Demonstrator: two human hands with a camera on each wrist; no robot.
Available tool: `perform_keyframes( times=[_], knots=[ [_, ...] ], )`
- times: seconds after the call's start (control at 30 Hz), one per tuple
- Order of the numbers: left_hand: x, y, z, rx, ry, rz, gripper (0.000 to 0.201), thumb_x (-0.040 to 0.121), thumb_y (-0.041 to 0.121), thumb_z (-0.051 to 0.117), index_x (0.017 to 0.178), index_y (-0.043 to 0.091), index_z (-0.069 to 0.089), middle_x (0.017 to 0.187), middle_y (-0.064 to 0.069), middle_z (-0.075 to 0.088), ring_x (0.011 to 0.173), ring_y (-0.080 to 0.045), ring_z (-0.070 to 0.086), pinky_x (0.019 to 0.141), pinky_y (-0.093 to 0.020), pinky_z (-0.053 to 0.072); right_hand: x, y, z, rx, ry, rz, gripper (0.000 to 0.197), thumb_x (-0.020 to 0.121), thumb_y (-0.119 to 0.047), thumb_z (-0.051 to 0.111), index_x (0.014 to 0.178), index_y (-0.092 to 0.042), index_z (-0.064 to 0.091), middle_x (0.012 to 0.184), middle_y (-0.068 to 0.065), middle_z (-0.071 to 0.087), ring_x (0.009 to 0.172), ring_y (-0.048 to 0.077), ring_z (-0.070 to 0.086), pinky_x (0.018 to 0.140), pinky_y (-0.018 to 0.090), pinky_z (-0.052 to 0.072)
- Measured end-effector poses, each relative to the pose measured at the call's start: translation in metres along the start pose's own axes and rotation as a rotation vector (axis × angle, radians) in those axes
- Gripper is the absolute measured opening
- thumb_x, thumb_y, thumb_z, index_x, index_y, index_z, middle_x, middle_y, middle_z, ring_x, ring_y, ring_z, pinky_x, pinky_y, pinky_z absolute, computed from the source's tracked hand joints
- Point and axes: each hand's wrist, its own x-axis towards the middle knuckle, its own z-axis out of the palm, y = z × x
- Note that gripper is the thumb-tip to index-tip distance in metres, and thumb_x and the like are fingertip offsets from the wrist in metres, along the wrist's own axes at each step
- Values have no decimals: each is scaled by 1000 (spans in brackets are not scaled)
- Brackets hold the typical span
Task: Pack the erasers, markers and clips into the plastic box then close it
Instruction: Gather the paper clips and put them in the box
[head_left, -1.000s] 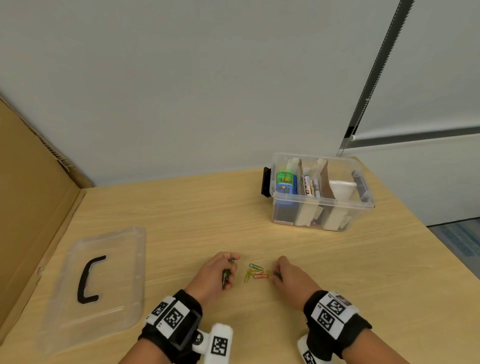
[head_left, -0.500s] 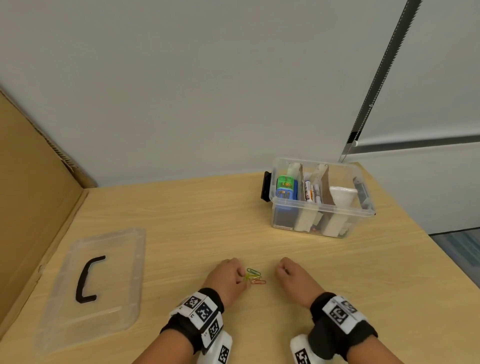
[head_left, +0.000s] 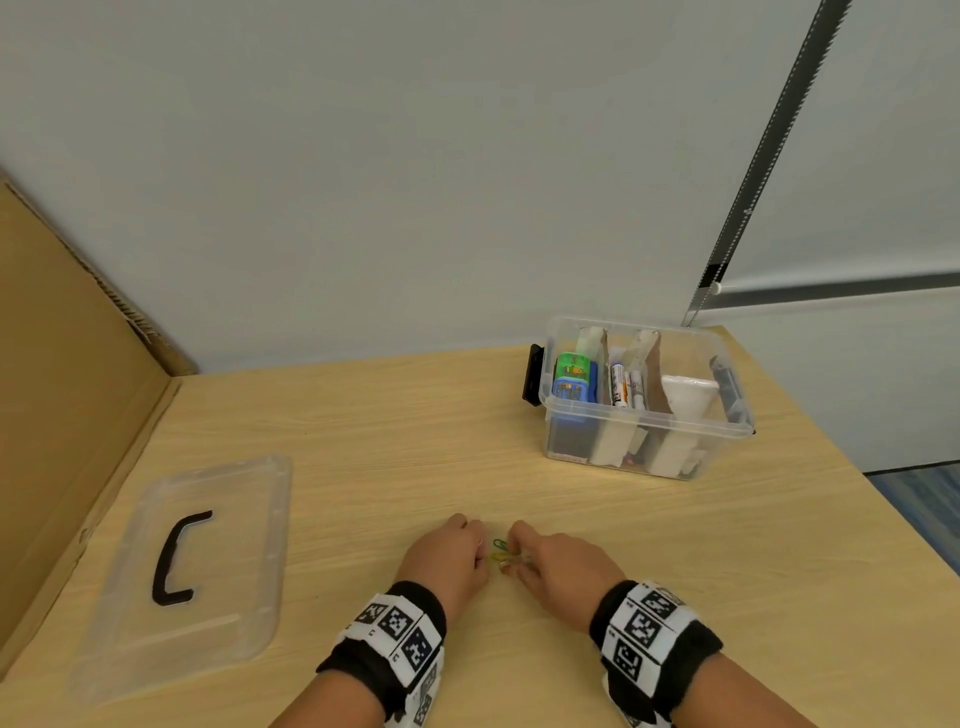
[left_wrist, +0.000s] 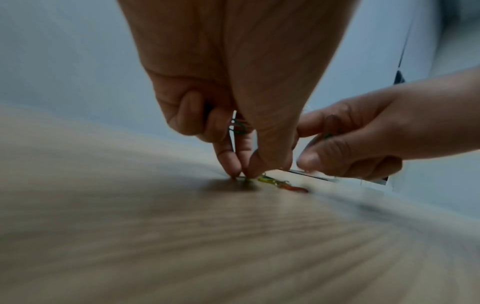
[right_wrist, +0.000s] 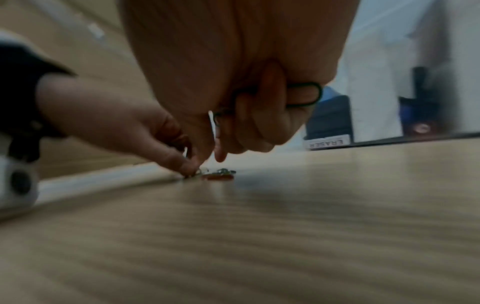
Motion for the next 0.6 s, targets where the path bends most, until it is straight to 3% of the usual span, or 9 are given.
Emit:
perform_keyframes(
  times=[0.07,0.13,0.2,0.3,0.37,0.47,0.53,0.6],
  knots=[
    [-1,-3,-2,-49,14,-21,10,90,22,49,95,17,56,91,2,54,78,-15,52,75,-28,45,1,-4,0,-142,-30,10,21,98,-33,35,115,-21,40,85,5,58,71,23,48,64,32,39],
    [-2,-10,-3,-265,4,-65,5,90,20,51,93,20,55,91,1,61,79,-14,55,76,-24,46,4,-7,0,-227,-36,-2,20,99,-26,32,115,-16,40,94,11,64,70,24,47,63,33,37],
    [-3,-18,-2,-491,-18,-95,12,93,17,49,101,22,56,92,4,61,81,-10,56,74,-18,44,7,-9,2,-296,-59,-11,21,99,-21,30,116,-13,40,99,13,65,69,24,45,58,32,34],
    [-1,-19,-5,-789,-48,-198,22,99,12,37,103,19,57,75,7,49,60,-5,44,55,-13,37,10,-9,6,-332,-83,14,26,97,-21,32,120,-11,40,99,11,65,69,24,46,48,30,26],
    [1,-16,-8,-1127,-50,-335,26,97,7,31,91,13,55,69,2,45,49,-6,39,43,-16,32,10,-7,5,-325,-88,27,28,96,-24,34,119,-10,41,89,7,60,71,23,46,52,30,31],
    [4,-10,-13,-1598,-79,-464,17,92,8,33,80,11,45,64,-2,46,42,-9,36,36,-19,26,8,-2,6,-229,-101,43,25,96,-29,36,112,-11,43,68,-6,40,71,22,47,49,27,29],
    [6,-6,-12,-1612,-105,-490,16,93,14,38,78,14,43,61,0,47,43,-10,34,36,-20,26,5,6,6,-38,-88,62,18,96,-31,38,101,-16,44,71,-5,45,72,19,49,55,26,36],
    [8,-3,-11,-1445,-106,-453,19,96,18,41,77,15,42,60,2,44,44,-8,34,39,-19,26,3,17,2,239,-61,93,16,97,-31,41,93,-17,46,80,-1,52,71,14,48,66,27,40]
  ],
)
